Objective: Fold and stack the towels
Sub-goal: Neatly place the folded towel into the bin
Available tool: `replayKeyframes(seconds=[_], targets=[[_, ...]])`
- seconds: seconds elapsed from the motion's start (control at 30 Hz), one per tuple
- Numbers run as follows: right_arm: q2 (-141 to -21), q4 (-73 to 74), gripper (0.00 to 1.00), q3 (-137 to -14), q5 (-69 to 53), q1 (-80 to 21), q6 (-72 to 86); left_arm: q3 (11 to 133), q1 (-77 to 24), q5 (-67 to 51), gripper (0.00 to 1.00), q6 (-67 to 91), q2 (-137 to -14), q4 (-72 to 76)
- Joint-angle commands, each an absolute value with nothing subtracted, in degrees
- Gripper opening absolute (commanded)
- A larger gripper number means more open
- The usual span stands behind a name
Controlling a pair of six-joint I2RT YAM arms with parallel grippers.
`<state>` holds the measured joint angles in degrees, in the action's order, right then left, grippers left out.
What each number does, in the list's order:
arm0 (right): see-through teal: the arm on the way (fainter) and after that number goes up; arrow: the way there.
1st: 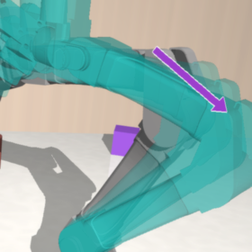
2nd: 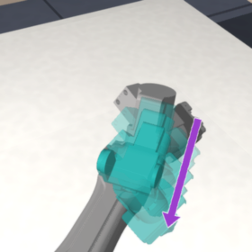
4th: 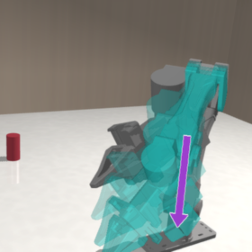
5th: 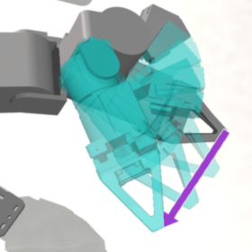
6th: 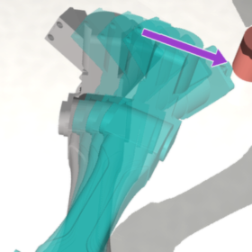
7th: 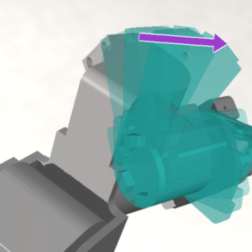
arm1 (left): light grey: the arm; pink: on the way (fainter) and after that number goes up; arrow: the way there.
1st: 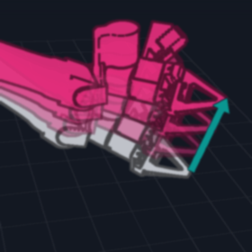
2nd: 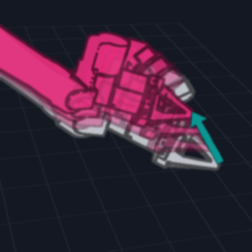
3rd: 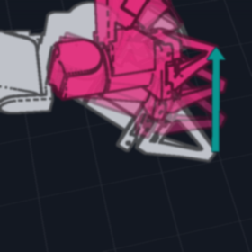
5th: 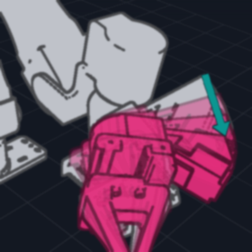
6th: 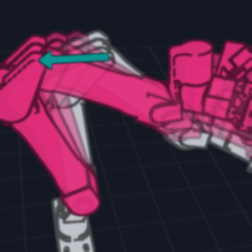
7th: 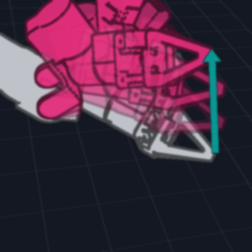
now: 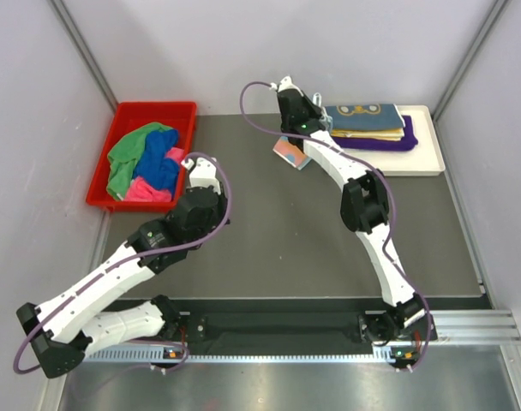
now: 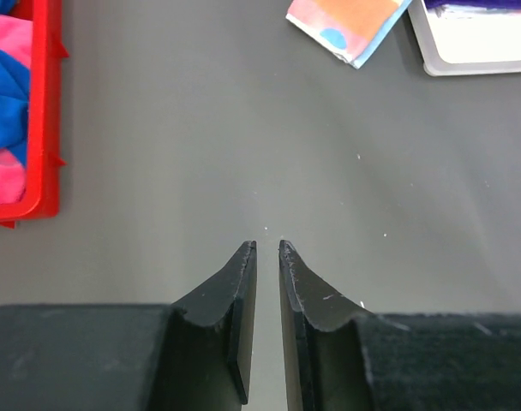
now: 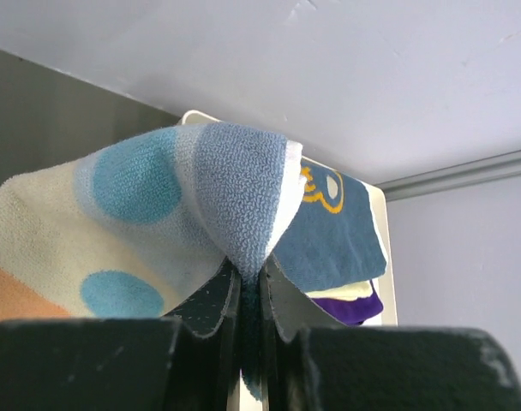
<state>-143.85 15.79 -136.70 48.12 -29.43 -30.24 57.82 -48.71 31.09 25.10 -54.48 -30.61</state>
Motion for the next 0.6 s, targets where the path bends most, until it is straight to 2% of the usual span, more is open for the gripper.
replayKeyframes(seconds=[0.0,0.57], targets=[[-139.57,11.08,0.00,-140.01,47.37,-29.09,-30.23,57.04,-48.43,33.48,0.22,23.90,-53.26,-27.69],[-133.34,12.12,0.00,-140.90,45.97,-27.07,-28.22,55.72,-48.51,33.22,0.22,24.96,-52.21,-26.81]])
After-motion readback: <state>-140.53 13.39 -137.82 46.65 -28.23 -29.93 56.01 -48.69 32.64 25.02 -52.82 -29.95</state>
